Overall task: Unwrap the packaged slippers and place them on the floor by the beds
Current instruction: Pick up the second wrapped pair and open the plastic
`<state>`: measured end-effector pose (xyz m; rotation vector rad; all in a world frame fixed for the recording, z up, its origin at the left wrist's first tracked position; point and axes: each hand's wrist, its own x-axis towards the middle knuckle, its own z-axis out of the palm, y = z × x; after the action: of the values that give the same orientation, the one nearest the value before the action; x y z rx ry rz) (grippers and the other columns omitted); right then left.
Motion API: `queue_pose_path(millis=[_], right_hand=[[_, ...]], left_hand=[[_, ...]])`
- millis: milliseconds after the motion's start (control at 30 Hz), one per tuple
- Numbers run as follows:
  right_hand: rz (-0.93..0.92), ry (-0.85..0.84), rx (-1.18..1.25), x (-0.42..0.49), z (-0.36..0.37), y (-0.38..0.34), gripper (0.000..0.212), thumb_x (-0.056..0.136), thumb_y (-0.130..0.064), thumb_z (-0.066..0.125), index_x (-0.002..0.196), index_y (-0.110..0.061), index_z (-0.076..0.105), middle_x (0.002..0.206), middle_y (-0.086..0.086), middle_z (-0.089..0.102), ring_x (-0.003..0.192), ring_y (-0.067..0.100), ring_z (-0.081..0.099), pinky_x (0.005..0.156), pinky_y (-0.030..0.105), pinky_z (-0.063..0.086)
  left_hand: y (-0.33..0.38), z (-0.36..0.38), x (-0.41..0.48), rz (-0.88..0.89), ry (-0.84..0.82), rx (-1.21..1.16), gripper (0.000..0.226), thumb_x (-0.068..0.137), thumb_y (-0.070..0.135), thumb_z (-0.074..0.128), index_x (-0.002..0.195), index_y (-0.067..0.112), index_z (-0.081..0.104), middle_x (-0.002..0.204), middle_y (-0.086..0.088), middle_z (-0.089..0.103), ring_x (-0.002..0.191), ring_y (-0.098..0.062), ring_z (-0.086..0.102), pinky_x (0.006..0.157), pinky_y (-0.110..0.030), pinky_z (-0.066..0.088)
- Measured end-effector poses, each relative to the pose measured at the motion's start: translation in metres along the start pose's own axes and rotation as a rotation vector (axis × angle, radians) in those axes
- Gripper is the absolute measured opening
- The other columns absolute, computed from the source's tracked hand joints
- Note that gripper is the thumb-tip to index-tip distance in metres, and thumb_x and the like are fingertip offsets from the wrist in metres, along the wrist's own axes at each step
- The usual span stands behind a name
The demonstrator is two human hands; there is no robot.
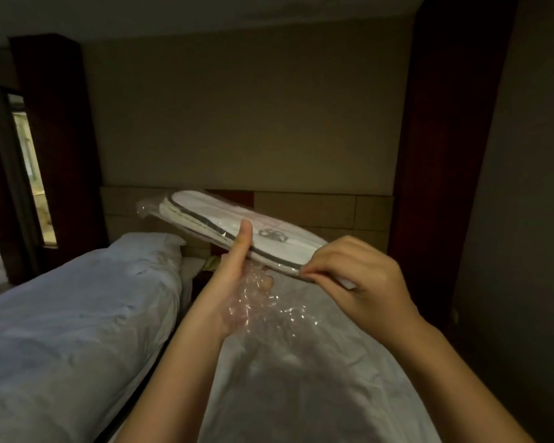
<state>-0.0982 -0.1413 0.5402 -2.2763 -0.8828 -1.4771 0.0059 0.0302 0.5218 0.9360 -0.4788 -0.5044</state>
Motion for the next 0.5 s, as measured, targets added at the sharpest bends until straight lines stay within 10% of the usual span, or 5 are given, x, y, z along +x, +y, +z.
queue_pose_path(millis=[67, 233, 500], right_hand=[[0.030, -0.088, 0.020, -0.001, 0.001, -0.003, 0.003, 0.082, -0.013, 0.075, 0.080, -0.011, 0.075, 0.080, -0.002, 0.070, 0.077, 0.013, 0.064, 0.068, 0.029, 0.051], [0.259, -0.063, 0.196, -0.003, 0.003, 0.005, 0.013, 0.085, -0.026, 0.069, 0.079, -0.014, 0.074, 0.079, -0.006, 0.070, 0.077, 0.008, 0.065, 0.067, 0.033, 0.053], [0.514, 0.214, 0.215, 0.024, -0.001, 0.030, 0.028, 0.093, -0.026, 0.058, 0.120, -0.022, 0.061, 0.112, -0.007, 0.065, 0.099, -0.006, 0.060, 0.079, 0.009, 0.048]], left_hand=[[-0.004, 0.000, 0.000, 0.011, 0.076, -0.030, 0.095, 0.054, 0.055, 0.086, 0.131, 0.008, 0.055, 0.126, -0.020, 0.064, 0.117, -0.030, 0.060, 0.102, -0.045, 0.045], [-0.018, -0.010, -0.008, 0.156, 0.277, 0.372, 0.037, 0.072, 0.026, 0.076, 0.106, 0.016, 0.067, 0.090, -0.003, 0.079, 0.077, -0.015, 0.075, 0.057, -0.025, 0.057], [-0.045, -0.007, -0.025, 0.112, -0.100, 0.922, 0.048, 0.069, 0.044, 0.076, 0.110, 0.052, 0.053, 0.105, 0.043, 0.063, 0.101, 0.020, 0.057, 0.078, -0.002, 0.044]])
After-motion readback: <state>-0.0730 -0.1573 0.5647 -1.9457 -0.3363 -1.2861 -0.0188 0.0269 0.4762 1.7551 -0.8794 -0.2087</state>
